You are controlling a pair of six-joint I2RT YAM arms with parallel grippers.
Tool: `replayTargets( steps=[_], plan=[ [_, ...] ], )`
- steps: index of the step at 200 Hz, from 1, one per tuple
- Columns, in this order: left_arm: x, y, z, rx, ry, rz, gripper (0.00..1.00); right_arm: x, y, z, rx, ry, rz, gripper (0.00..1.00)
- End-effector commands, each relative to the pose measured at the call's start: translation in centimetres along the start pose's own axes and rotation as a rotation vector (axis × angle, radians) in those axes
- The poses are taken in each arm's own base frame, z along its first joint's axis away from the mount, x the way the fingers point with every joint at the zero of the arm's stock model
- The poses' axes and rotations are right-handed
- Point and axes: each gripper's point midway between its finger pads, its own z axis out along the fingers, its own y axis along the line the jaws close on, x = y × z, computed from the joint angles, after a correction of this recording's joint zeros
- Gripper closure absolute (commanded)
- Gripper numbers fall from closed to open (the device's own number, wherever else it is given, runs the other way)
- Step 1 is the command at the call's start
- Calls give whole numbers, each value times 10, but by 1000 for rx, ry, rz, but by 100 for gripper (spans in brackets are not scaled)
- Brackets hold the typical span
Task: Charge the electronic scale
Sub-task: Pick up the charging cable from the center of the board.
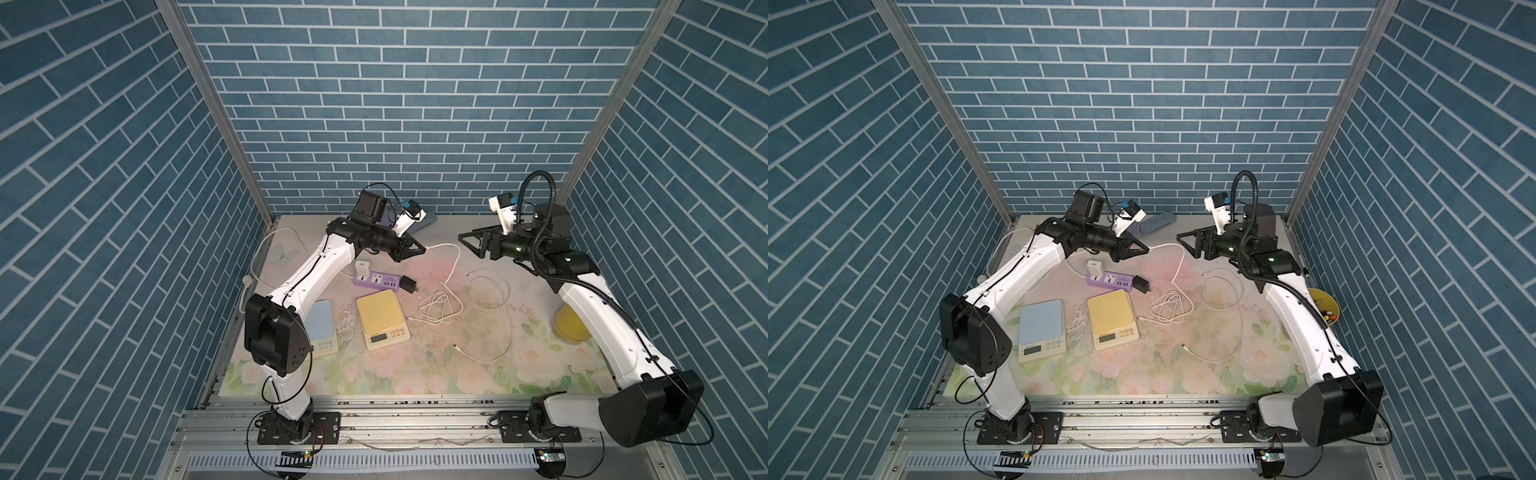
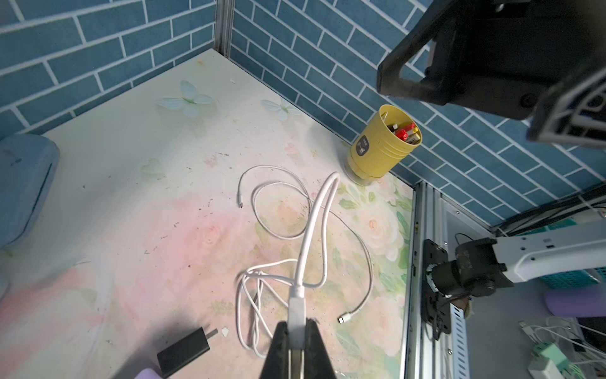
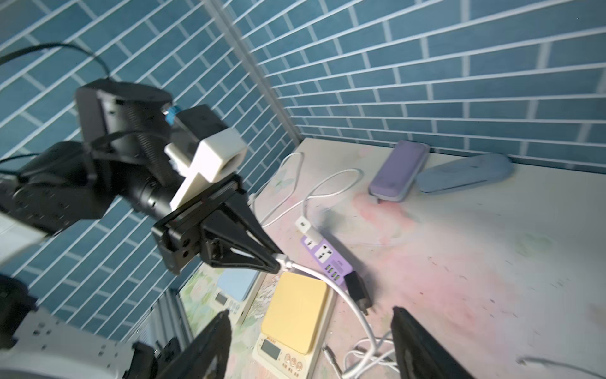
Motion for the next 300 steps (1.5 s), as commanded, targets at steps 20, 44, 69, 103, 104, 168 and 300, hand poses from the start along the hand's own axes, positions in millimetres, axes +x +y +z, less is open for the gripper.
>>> replayTargets(
  steps=[20,44,69,103,104,168,300],
  plan=[
    [2,-29,-25,136,-34,23,100,28,10,48,-154,189,-56,21],
    [9,-33,-26,193,-22,-10,100,34,22,65,-265,259,-42,29],
    [12,-31,-27,205,-22,-33,100,39,34,75,-379,302,-7,58],
    [13,-13,-31,171,-42,-88,99,42,38,77,-429,316,16,83],
    [13,-13,-31,170,-44,-88,99,42,39,77,-431,316,15,83],
    [25,39,-37,-36,-65,-263,92,7,-29,66,151,187,94,49],
    [10,27,-58,-1,-259,-308,92,-1,-2,145,-57,-139,652,45]
  ],
)
